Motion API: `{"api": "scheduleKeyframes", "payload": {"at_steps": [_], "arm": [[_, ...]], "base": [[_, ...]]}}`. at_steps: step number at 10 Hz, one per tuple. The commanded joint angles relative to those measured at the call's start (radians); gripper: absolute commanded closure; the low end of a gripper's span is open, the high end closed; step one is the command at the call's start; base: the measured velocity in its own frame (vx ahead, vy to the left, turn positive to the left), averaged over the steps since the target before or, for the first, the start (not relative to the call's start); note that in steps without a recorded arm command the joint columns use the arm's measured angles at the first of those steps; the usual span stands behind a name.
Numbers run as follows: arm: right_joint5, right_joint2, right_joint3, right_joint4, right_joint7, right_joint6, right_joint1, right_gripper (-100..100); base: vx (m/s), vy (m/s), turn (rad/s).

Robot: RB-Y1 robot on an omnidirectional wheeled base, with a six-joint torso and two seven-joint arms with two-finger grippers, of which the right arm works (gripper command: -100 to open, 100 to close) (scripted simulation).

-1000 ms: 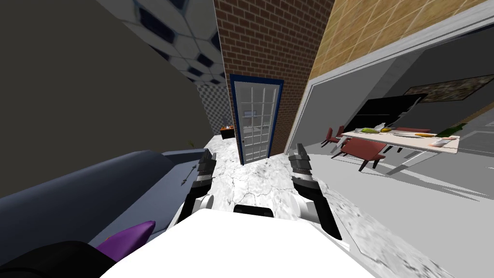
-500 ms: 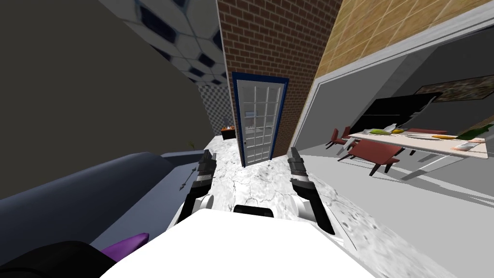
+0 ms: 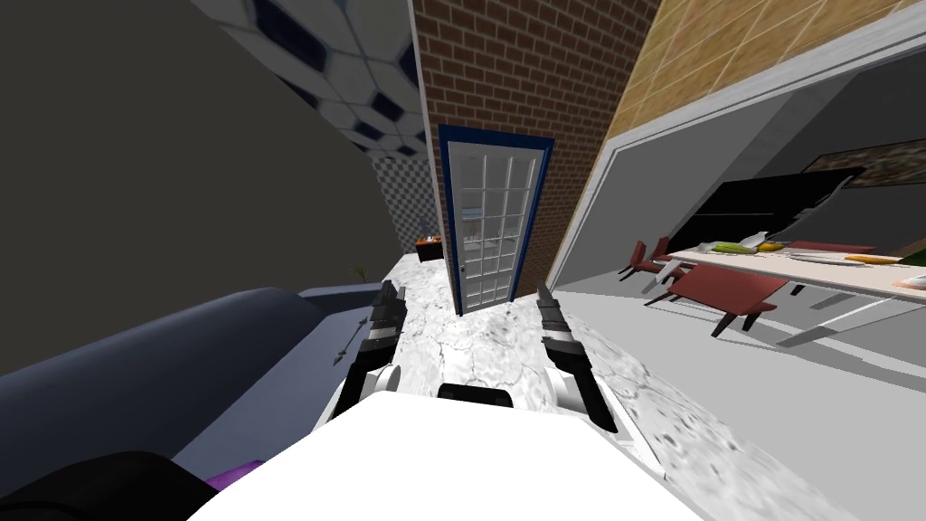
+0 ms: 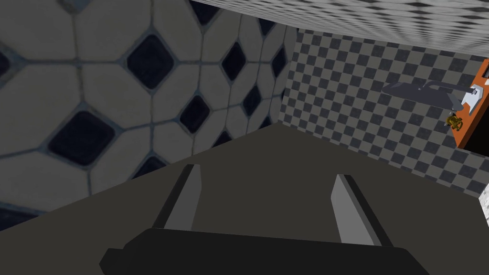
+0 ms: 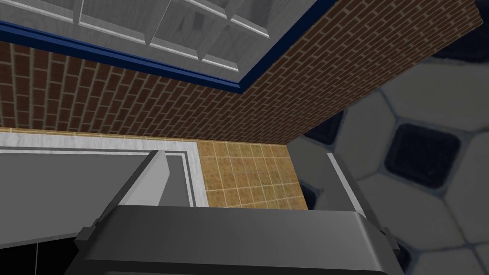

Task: Pull the door open

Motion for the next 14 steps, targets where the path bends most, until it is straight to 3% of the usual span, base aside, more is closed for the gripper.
{"api": "scheduleKeyframes", "payload": {"at_steps": [1, 14], "arm": [[0.018, -0.005, -0.006, 0.037, 0.027, -0.02, -0.004, -100], [0.175, -0.031, -0.062, 0.334, 0.245, -0.142, -0.062, -100]], "base": [[0.092, 0.073, 0.019], [0.103, 0.077, 0.021]]}}
